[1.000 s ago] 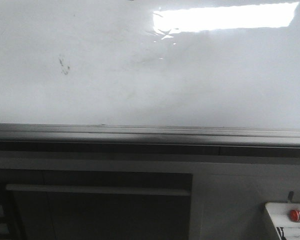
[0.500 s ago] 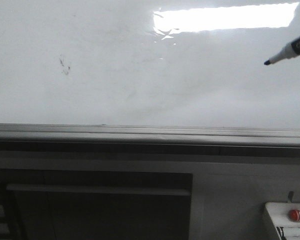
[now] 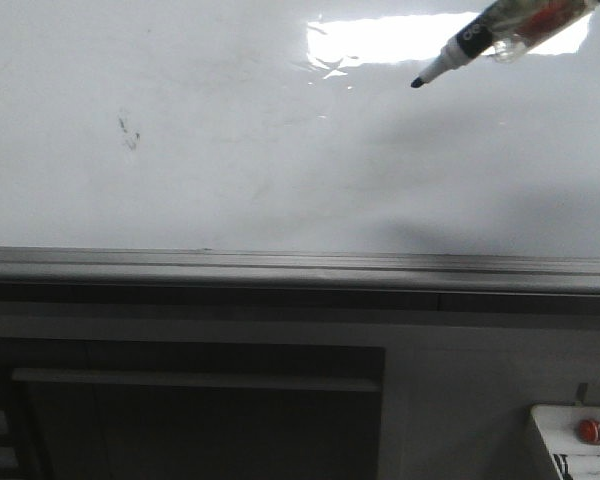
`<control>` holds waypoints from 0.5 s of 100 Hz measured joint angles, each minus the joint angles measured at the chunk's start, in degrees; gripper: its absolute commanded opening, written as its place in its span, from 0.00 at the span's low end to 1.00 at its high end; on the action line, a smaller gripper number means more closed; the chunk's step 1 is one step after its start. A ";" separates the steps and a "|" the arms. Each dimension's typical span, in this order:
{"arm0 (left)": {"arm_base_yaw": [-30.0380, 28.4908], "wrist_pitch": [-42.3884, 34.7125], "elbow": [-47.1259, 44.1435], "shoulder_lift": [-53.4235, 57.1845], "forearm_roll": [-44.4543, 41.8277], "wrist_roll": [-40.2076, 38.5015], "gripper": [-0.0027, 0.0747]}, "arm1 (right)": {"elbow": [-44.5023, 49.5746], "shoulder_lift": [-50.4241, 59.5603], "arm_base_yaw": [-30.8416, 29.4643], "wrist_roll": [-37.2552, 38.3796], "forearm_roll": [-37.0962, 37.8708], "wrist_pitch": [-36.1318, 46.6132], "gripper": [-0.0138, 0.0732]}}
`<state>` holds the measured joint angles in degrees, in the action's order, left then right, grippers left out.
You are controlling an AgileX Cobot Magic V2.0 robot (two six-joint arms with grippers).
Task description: Write number 2 on whiteboard
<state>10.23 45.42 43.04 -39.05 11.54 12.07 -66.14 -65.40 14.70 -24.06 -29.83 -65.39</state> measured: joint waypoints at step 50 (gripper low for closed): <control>1.82 0.00 0.00 0.00 -0.11 1.57 0.55 | -16.86 -19.49 2.13 -5.97 -7.43 -2.42 0.14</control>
<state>12.04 45.42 43.04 -39.05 11.43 13.63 -83.00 -84.89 16.84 -30.02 -37.26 -67.81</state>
